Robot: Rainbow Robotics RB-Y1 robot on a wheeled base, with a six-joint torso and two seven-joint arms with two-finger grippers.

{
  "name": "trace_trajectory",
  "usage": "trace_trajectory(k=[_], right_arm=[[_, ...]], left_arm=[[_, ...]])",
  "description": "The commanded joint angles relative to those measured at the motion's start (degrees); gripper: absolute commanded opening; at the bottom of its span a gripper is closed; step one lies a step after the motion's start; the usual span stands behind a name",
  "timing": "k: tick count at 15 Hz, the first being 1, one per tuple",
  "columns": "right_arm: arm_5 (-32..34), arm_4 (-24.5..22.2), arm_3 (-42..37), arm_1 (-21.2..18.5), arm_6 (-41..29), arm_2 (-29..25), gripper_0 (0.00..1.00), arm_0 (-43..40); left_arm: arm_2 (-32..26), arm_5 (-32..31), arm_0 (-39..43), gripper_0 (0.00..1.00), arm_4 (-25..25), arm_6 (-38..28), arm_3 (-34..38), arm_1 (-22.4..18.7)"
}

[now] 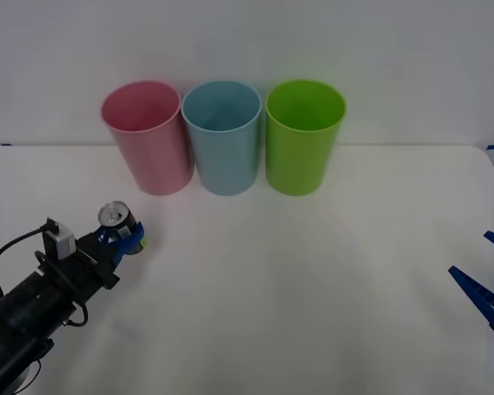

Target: Grasp the object on the table and drop it into the matching bin: aluminum can to the light blue bin, PET bottle to the pink bin.

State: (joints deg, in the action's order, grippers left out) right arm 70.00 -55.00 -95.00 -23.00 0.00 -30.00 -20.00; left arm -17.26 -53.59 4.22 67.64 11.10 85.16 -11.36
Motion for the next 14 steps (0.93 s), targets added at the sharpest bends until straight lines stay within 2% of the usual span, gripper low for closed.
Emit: trace_trajectory(k=[1, 3, 9, 14], right_arm=[[0.0, 0.0, 0.0, 0.0, 0.0, 0.0, 1.00, 0.0], [0.0, 0.0, 0.0, 0.0, 0.0, 0.0, 1.00, 0.0], [0.0, 0.0, 0.0, 0.0, 0.0, 0.0, 1.00, 0.0], [0.0, 0.0, 0.0, 0.0, 0.0, 0.0, 1.00, 0.0]], left_arm=[[0.0, 0.9, 0.1, 0.00, -1.5, -2.1, 2.7, -0.6], [0.0, 1.4, 0.1, 0.00, -2.7, -6.7, 5.7, -0.9], [1.2, 3.8, -1.6, 0.00, -3.9, -15.1, 11.8, -3.0], [1.2, 5.4, -5.7, 0.00, -3.9, -17.3, 12.2, -4.3]])
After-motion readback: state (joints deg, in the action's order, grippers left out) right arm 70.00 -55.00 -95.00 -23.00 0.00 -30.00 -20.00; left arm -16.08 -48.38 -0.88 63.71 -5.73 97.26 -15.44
